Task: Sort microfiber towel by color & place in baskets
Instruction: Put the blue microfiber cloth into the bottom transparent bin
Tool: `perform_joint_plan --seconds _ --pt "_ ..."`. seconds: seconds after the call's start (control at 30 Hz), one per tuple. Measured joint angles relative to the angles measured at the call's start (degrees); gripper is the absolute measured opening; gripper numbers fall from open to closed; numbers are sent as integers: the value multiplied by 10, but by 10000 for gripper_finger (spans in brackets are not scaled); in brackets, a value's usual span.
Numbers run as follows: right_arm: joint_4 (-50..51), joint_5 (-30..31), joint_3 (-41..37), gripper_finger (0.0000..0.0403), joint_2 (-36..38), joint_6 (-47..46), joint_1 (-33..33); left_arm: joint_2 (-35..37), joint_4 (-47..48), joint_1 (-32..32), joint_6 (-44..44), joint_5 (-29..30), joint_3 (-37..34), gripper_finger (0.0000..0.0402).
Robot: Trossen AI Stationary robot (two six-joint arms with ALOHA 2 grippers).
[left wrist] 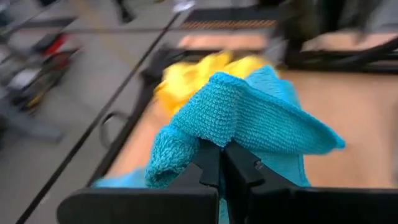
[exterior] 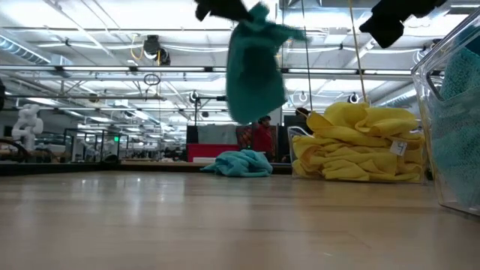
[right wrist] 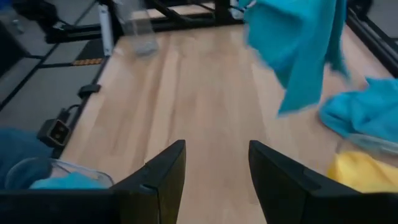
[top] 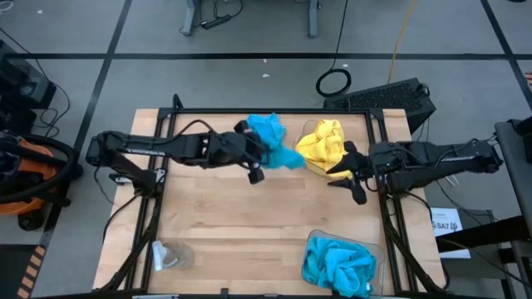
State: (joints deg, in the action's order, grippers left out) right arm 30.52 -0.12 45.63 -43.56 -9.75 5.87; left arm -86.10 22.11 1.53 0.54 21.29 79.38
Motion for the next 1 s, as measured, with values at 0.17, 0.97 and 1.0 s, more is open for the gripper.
perform_joint_plan --seconds 0.17,0.97,1.0 --pt "-41 -1 0 171 -14 21 44 -5 -60 33 22 -54 0 2" --pt "-270 14 0 318 -172 43 125 -72 -248 113 97 -242 -1 1" --pt "-277 13 0 318 -179 43 128 -78 -259 113 103 -244 -1 1"
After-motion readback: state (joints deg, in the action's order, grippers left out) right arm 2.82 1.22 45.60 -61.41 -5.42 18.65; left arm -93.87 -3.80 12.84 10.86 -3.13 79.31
